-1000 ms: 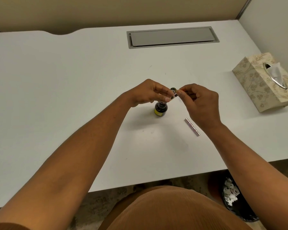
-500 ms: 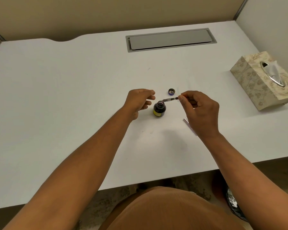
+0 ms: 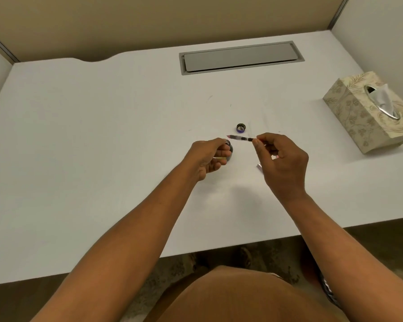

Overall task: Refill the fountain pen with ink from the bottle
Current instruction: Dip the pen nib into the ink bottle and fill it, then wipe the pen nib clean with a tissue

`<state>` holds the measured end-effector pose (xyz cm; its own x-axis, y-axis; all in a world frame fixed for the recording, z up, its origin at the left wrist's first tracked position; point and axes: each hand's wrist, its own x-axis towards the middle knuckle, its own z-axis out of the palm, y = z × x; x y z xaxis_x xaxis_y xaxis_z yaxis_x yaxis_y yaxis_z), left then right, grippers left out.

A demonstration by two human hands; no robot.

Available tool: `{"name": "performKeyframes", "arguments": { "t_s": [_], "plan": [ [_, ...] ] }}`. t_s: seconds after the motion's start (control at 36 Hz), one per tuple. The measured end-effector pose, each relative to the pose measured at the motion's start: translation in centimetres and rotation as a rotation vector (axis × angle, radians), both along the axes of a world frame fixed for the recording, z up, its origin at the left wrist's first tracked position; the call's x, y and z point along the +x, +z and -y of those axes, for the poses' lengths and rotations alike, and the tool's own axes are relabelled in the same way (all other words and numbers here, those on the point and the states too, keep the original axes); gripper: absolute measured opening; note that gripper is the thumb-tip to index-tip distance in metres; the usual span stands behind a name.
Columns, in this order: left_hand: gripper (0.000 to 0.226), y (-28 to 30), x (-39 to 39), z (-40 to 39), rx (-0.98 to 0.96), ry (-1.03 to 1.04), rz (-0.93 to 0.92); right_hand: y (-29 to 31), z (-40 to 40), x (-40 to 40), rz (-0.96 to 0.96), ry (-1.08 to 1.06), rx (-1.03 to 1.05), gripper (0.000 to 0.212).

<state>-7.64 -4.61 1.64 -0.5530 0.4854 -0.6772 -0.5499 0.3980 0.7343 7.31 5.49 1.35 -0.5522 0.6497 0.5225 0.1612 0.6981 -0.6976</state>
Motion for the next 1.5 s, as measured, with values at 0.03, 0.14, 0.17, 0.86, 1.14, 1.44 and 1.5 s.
{"name": "performKeyframes", "arguments": {
  "t_s": [0.03,0.14,0.17,0.86,1.14,1.44,1.5],
  "plan": [
    [0.022,0.1,0.2,-0.1,-0.002,0.000,0.009,0.0,-0.2,0.1,-0.003,0.006,0.004,0.011],
    [0.026,0.4,1.2,-0.6,0.033,0.039,0.056,0.0,-0.8,0.4,-0.006,0.024,0.019,0.010],
    [0.027,0.5,1.4,-0.7,0.043,0.056,0.066,-0.1,-0.9,0.6,-0.005,0.030,0.017,0.010],
    [0.023,0.6,3.3,-2.7,0.109,0.331,-0.012,-3.8,-5.8,4.7,0.256,0.111,-0.230,0.012],
    [0.021,0.4,3.7,-4.2,0.105,0.278,-0.090,-2.8,-7.7,4.3,0.353,0.093,-0.236,0.011],
    [0.020,1.2,4.1,-7.6,0.114,0.165,-0.118,1.2,-15.4,5.3,0.293,-0.060,-0.093,0.015],
    [0.018,1.2,4.1,-8.3,0.120,0.151,-0.122,1.9,-17.0,5.7,0.303,-0.086,-0.080,0.016]
  ]
}}
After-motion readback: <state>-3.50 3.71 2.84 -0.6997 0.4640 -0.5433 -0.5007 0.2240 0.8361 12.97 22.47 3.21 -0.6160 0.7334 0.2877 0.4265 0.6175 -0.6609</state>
